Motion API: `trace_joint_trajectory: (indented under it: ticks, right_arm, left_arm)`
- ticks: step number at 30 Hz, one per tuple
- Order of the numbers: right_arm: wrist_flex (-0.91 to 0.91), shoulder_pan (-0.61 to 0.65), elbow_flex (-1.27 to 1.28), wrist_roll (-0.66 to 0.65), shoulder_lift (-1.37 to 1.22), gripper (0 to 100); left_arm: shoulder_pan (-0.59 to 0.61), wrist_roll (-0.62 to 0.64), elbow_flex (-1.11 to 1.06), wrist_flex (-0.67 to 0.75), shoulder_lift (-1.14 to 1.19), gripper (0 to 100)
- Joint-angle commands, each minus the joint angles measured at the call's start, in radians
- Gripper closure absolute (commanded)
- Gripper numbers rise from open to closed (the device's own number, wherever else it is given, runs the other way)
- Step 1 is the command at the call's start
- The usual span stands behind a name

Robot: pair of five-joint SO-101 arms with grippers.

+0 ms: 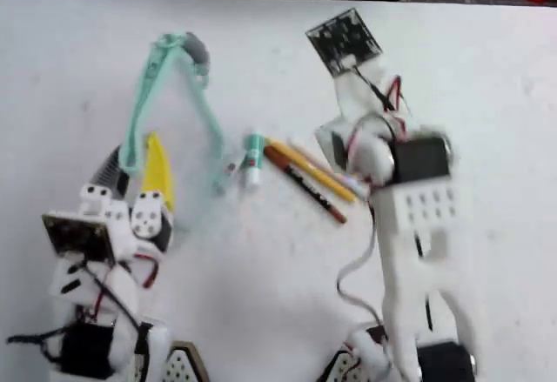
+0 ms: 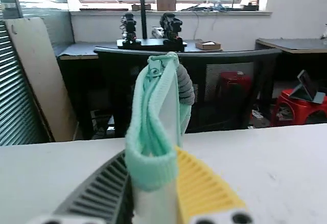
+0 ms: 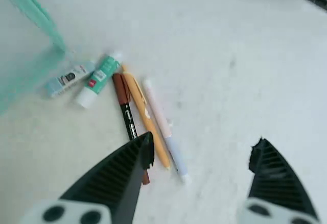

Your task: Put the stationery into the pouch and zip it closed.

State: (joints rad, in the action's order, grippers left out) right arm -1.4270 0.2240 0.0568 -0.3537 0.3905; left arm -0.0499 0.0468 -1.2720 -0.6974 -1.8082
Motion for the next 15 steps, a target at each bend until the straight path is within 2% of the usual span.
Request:
trace_joint_trajectory:
  ticks: [1, 6, 10, 13, 15]
  right_arm:
    - [-0.004, -0.041, -0.025, -0.061, -0.116, 71.5]
    - [-0.004, -0.058, -0.101, -0.118, -0.251, 71.6]
    - [0.007, -0.047, -0.143, -0.161, -0.371, 72.2]
    - [0.059, -0.042, -0.167, -0.229, -0.496, 81.0]
    - [0.061, -0.044, -0.198, -0.213, -0.568, 84.4]
  left_arm:
    - [0.03, 0.038, -0.129, 0.176, -0.015, 98]
    - [0.064, 0.003, -0.146, 0.232, -0.015, 98]
    - [0.036, -0.054, -0.192, 0.232, -0.015, 98]
    - [-0.013, -0.054, -0.203, 0.224, -0.015, 98]
    - [-0.027, -0.054, -0.203, 0.224, -0.015, 97]
